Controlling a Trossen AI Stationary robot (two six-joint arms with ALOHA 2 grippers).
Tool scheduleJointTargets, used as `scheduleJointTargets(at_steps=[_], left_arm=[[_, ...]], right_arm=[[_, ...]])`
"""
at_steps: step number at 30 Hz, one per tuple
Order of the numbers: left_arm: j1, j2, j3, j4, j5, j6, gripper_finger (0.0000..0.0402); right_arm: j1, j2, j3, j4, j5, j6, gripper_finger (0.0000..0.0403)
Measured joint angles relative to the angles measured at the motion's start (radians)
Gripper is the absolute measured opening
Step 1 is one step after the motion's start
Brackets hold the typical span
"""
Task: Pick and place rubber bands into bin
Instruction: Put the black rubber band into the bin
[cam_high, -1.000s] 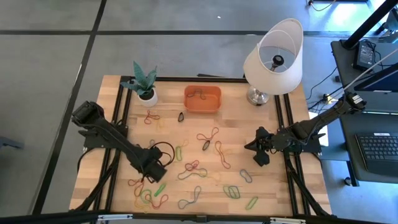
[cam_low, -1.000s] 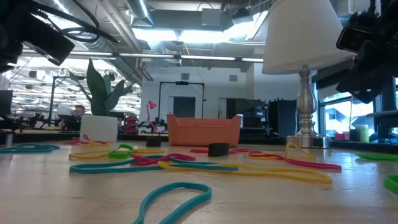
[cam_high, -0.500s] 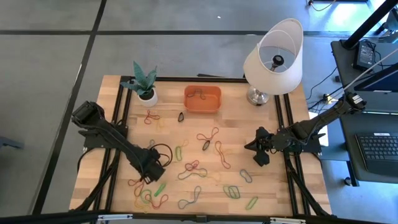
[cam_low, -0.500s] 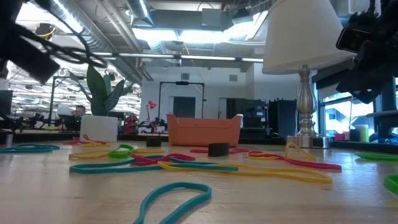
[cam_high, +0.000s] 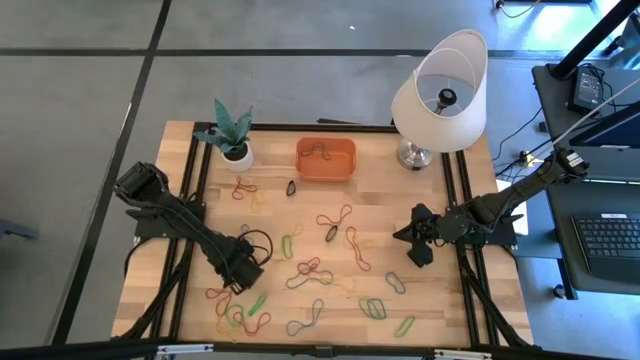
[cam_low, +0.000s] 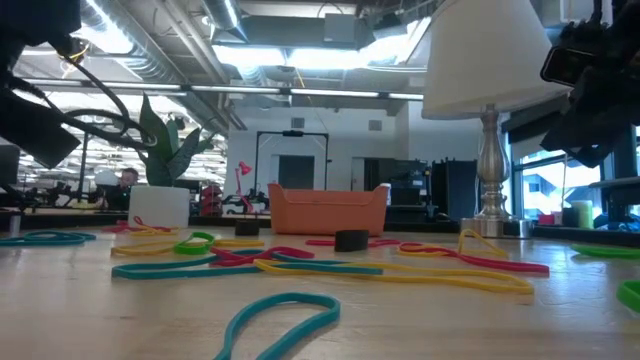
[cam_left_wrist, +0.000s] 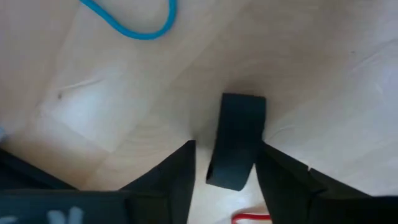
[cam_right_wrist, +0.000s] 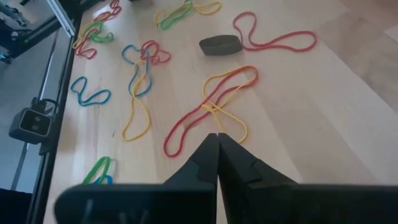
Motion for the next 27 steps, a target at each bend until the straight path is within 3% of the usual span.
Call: scheduleJointTargets(at_steps=[10, 19, 27], left_arm=[[0.014, 0.001, 0.012, 0.039, 0.005, -0.015, 0.0013], [0.052, -0.062, 0.14, -0.085, -0.031, -0.035, 0.0005], [0.177, -0.15, 0.269, -0.106, -0.246, 0.216, 0.0004]], right_arm=[[0.0, 0.0, 0.0, 0.0, 0.0, -0.043, 0.0007], [0.0, 0.0, 0.0, -0.008, 0.0, -0.045, 0.0007], [0.0, 0.0, 0.0, -0.016, 0.001, -0.04, 0.0007]])
